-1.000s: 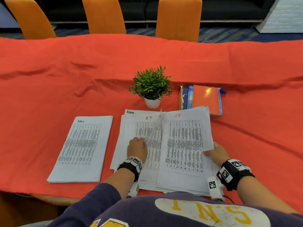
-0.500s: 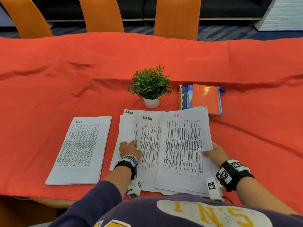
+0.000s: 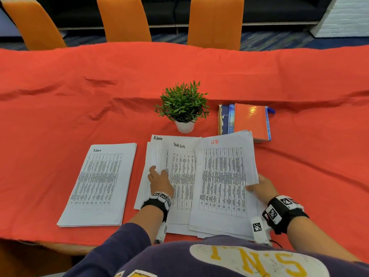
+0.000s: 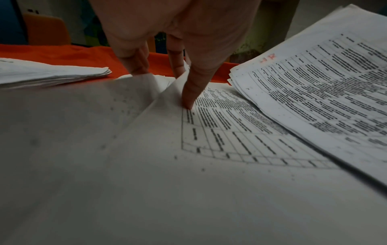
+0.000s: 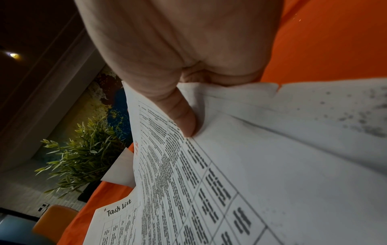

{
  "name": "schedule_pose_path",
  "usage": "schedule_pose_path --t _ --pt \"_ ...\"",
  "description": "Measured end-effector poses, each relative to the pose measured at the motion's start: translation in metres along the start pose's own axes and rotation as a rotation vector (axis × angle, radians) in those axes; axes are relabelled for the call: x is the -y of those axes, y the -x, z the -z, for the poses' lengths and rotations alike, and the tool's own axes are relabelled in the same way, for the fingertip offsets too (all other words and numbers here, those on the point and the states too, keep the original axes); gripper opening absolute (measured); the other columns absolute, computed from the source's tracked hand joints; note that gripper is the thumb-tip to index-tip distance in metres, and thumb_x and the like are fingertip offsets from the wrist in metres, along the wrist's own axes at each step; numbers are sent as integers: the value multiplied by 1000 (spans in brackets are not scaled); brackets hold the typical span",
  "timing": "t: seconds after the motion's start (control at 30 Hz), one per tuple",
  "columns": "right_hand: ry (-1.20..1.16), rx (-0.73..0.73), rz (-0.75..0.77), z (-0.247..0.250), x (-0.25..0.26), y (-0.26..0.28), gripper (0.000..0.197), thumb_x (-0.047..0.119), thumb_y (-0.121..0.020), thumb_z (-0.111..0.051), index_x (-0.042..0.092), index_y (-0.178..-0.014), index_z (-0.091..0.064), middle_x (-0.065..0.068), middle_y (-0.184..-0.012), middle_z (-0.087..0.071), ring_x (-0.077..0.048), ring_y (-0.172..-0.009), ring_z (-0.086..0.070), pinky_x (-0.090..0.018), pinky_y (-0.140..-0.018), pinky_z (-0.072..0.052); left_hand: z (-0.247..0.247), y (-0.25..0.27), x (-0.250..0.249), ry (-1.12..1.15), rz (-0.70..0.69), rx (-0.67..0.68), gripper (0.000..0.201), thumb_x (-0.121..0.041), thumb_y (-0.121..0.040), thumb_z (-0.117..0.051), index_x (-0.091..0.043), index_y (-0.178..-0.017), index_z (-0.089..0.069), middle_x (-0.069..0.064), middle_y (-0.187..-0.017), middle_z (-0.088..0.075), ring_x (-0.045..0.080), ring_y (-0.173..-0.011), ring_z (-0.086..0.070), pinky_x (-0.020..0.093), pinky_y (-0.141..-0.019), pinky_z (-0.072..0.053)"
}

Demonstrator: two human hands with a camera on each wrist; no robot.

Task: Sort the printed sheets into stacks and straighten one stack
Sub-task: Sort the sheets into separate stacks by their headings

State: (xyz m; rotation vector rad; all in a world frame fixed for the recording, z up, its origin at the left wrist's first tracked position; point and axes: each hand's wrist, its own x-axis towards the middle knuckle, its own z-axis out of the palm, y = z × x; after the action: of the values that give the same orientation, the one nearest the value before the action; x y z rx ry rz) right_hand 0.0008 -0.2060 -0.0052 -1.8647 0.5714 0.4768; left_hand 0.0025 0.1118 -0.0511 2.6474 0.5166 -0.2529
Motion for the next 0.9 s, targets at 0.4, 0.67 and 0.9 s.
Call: schedule_pose_path --t 0.4,0.67,0.9 --pt "31 11 25 -2 -6 -3 43 -4 -84 -62 10 -124 -56 -11 -112 -64 -29 -100 -60 -40 -88 -48 15 0 -16 257 170 195 61 -24 -95 -54 -5 -145 -26 17 -132 -52 30 -118 -53 32 -91 -45" --pt "43 -23 15 14 -9 -8 43 -3 -85 -63 5 -127 -56 -10 -110 -61 -24 -97 -57 -34 -87 -44 45 2 -24 224 -14 -10 14 -11 -96 -41 -12 -91 -54 7 -79 -60 26 -69 -57 26 -56 -44" --pt "-259 -237 -1 62 -16 -20 44 -5 -83 -63 7 -126 -58 -19 -119 -64 -30 -96 -61 -44 -93 -48 114 7 -36 434 -174 -166 15 -14 -94 -47 -10 -98 -61 7 -77 -61 22 -67 -54 30 -59 -42"
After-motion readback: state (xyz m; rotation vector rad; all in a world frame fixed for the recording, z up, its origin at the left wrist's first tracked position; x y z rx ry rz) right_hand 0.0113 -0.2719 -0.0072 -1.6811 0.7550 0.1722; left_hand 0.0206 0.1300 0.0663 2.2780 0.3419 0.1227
